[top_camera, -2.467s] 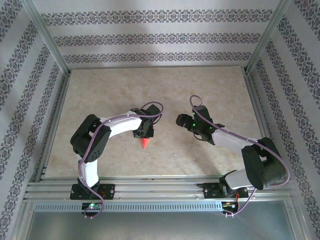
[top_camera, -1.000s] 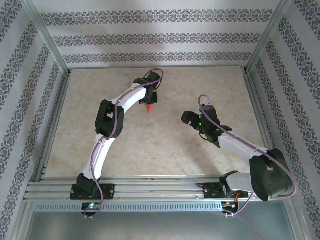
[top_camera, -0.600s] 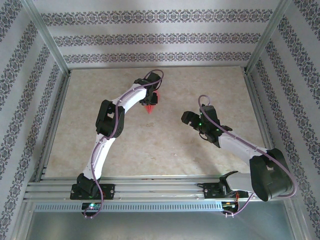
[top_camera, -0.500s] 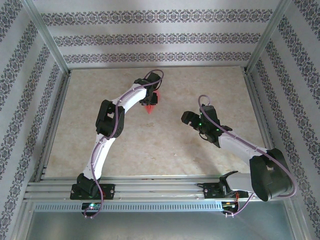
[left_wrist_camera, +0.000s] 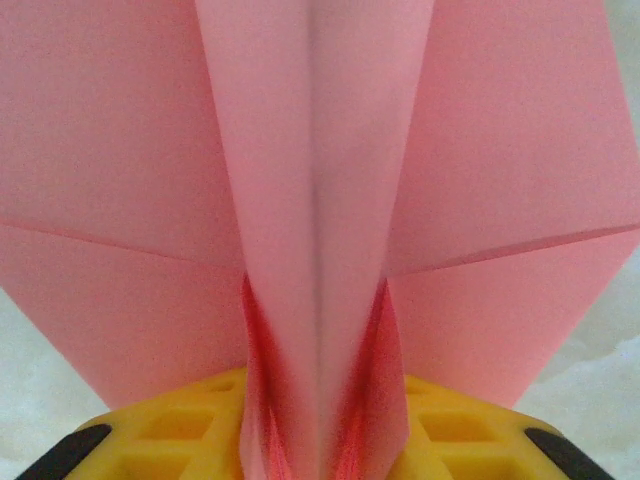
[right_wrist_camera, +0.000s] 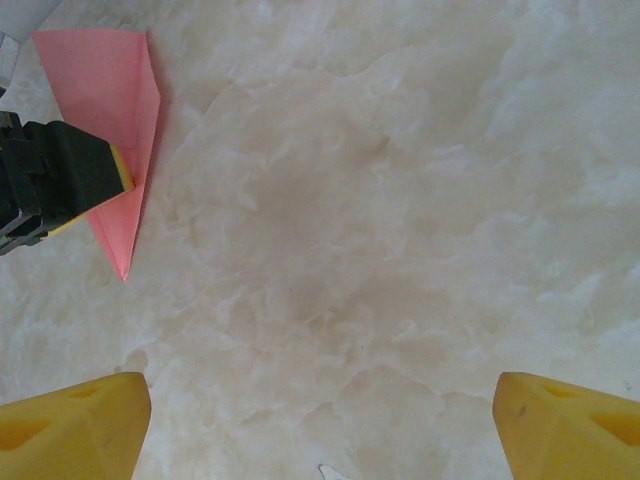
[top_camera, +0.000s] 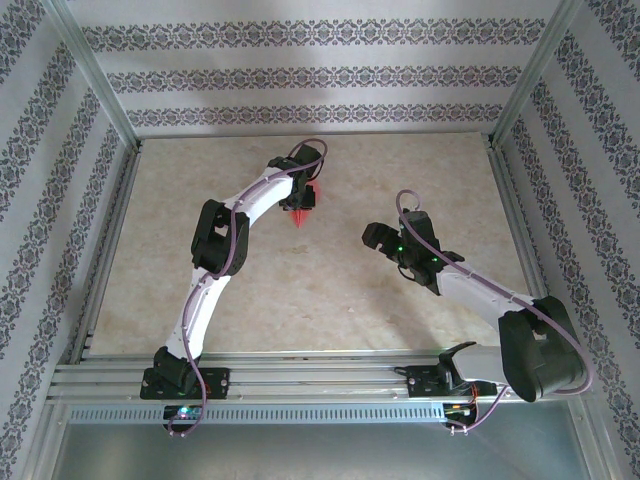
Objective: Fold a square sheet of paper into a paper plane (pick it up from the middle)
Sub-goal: Move the paper plane to the top-center of the table.
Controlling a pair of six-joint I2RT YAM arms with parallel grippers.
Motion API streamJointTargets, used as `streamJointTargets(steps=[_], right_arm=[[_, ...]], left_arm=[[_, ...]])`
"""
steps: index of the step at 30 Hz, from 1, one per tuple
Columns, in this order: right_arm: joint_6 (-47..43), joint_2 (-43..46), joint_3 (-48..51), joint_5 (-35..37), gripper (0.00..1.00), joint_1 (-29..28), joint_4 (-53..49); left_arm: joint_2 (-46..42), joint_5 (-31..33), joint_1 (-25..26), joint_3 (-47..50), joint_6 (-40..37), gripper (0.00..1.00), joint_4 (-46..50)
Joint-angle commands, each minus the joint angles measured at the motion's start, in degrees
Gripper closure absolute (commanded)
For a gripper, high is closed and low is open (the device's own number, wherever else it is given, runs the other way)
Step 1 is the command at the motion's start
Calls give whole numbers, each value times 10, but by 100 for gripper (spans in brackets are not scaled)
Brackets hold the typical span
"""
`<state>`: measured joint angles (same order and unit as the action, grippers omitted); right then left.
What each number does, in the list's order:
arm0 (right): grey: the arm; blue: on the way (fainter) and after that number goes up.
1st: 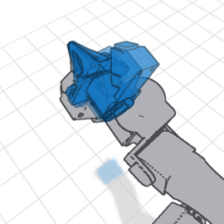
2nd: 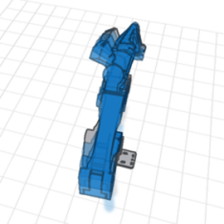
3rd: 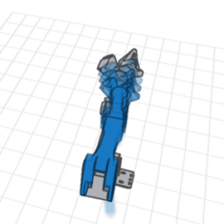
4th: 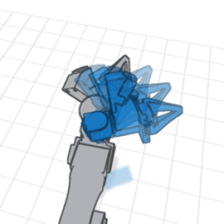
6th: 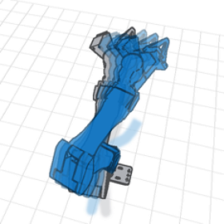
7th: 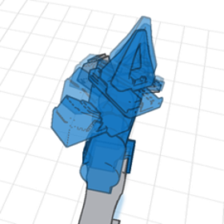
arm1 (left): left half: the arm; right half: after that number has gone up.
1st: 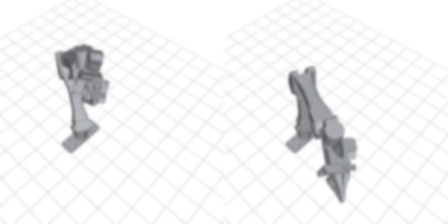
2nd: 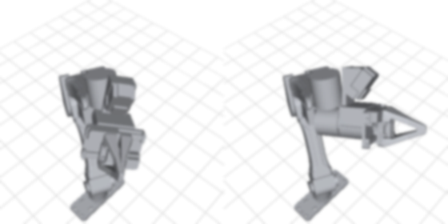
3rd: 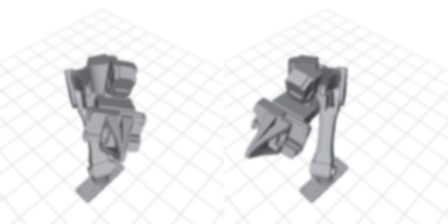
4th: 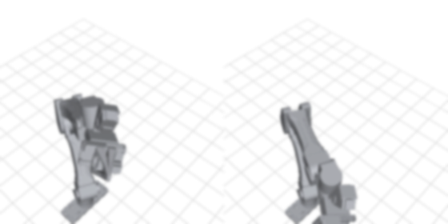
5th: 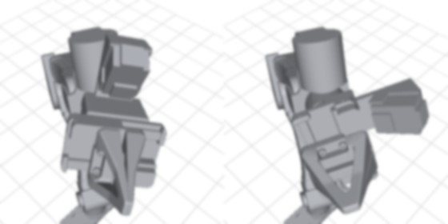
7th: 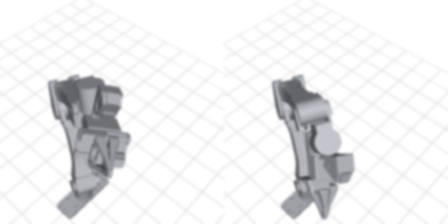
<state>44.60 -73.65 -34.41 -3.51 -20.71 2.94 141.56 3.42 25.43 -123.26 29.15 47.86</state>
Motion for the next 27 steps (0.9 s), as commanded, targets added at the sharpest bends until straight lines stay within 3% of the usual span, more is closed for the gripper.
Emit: streamJointTargets(steps=[1,10,16,21,27], right_arm=[[4,-4,4,-6,11,6,-1],[2,1,-1,0,11,8,-6],[-40,42,-39,15,8,25,-42],[-125,88,-86,67,2,37,-84],[-239,136,-82,158,2,44,-68]], left_arm=[[-44,-1,-3,-2,14,65,27],[-83,10,-4,5,18,57,39],[-186,40,-4,53,11,52,18],[-355,93,-18,213,2,41,-78],[-607,198,-57,514,-24,16,-242]])
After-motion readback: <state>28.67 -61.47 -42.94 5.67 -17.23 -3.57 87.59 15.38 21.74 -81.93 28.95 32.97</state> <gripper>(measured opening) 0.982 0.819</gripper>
